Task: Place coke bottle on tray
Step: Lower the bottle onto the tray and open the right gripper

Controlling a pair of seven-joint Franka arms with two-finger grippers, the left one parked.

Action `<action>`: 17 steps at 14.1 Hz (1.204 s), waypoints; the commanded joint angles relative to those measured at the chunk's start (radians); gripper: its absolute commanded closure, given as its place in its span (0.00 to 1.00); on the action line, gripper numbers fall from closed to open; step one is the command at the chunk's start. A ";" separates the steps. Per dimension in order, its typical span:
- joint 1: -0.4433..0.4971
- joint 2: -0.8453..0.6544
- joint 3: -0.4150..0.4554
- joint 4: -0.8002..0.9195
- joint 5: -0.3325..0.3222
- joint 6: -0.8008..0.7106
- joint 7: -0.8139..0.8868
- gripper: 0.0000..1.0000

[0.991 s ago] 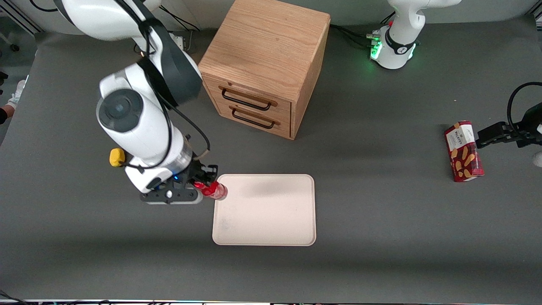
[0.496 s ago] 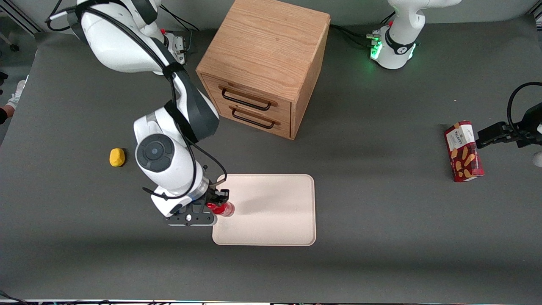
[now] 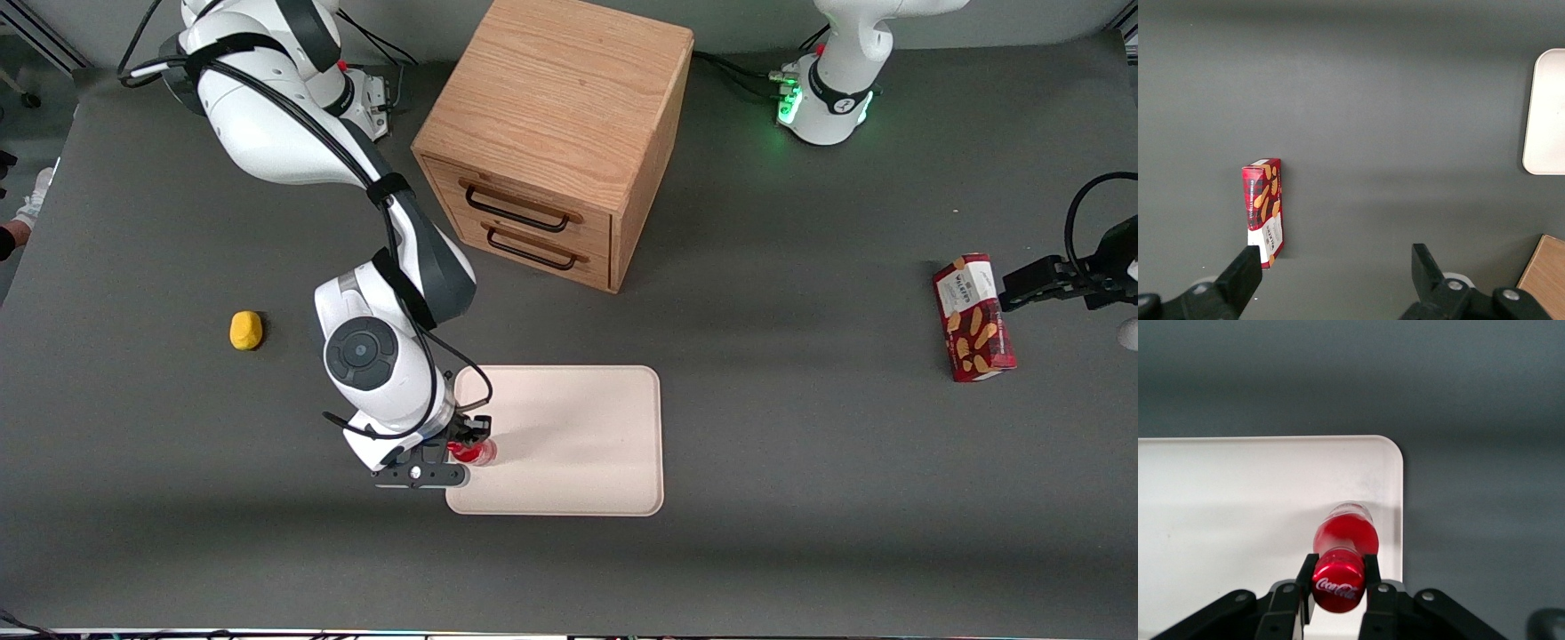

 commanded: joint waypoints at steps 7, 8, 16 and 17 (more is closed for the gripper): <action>0.005 -0.003 -0.003 -0.020 -0.018 0.031 0.045 0.64; 0.005 -0.003 -0.003 -0.020 -0.018 0.031 0.050 0.29; 0.005 -0.016 -0.003 -0.018 -0.017 0.029 0.074 0.00; 0.005 -0.028 -0.003 -0.018 -0.017 0.019 0.076 0.00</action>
